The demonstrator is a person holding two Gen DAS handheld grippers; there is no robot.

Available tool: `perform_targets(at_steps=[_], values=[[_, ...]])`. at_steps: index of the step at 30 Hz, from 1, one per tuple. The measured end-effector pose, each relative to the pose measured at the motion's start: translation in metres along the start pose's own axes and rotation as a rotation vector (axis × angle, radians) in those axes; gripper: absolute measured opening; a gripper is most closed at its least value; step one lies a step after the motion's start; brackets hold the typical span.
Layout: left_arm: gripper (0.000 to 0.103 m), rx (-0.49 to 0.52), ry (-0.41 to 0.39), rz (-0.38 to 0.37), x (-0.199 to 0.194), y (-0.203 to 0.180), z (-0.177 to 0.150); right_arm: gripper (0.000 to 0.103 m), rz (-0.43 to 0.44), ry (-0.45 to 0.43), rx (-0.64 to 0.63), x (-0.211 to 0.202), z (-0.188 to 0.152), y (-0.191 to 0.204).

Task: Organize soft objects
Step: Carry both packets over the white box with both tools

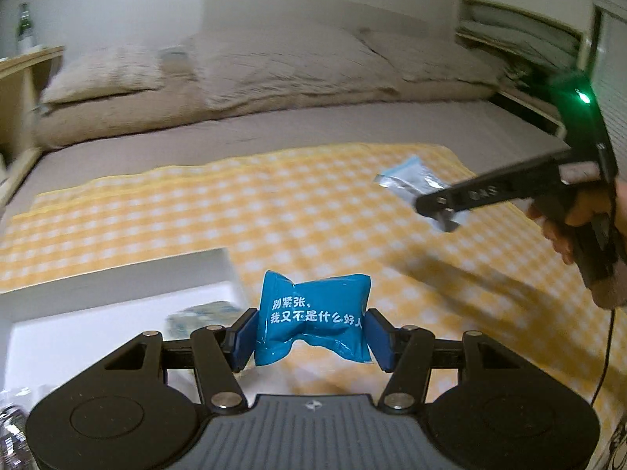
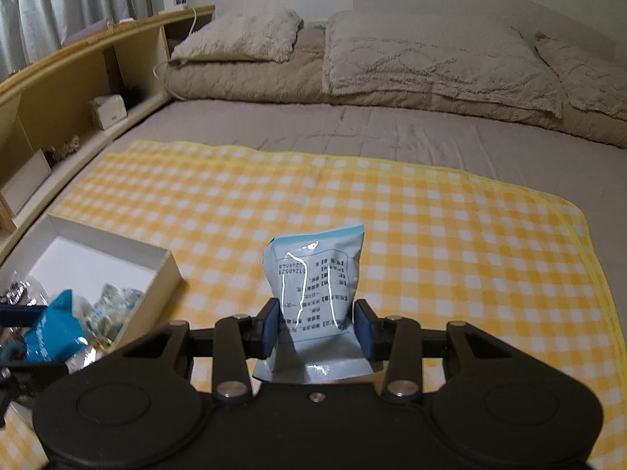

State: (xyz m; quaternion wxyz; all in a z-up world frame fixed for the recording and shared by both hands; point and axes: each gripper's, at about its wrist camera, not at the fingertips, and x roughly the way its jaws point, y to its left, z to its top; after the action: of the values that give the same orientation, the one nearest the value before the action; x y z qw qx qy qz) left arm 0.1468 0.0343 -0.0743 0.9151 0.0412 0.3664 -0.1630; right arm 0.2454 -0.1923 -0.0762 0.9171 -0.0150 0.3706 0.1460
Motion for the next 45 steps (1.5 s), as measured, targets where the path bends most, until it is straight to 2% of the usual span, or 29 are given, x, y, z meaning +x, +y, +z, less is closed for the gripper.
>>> perform_targets(at_steps=[8,18,23,30,42,43,45], values=[[0.059,-0.111,0.002,0.113,-0.033,0.054,-0.01,0.041,0.067,-0.039,-0.011,0.0,0.013,0.033],[0.059,-0.203,0.115,0.189,-0.039,0.111,-0.035,0.041,0.158,-0.057,-0.155,0.015,0.03,0.099],[0.059,-0.192,0.167,0.171,-0.023,0.123,-0.04,0.041,0.255,-0.056,-0.286,0.022,0.043,0.141],[0.059,-0.15,0.219,0.103,-0.003,0.133,-0.044,0.041,0.315,-0.029,-0.515,0.051,0.058,0.212],[0.06,-0.098,0.316,0.063,0.019,0.146,-0.061,0.041,0.452,0.06,-0.724,0.108,0.052,0.304],[0.062,-0.102,0.315,0.061,0.02,0.147,-0.061,0.043,0.454,0.066,-0.734,0.111,0.05,0.308],[0.064,-0.105,0.296,0.059,0.021,0.148,-0.062,0.058,0.459,0.08,-0.744,0.118,0.048,0.314]])
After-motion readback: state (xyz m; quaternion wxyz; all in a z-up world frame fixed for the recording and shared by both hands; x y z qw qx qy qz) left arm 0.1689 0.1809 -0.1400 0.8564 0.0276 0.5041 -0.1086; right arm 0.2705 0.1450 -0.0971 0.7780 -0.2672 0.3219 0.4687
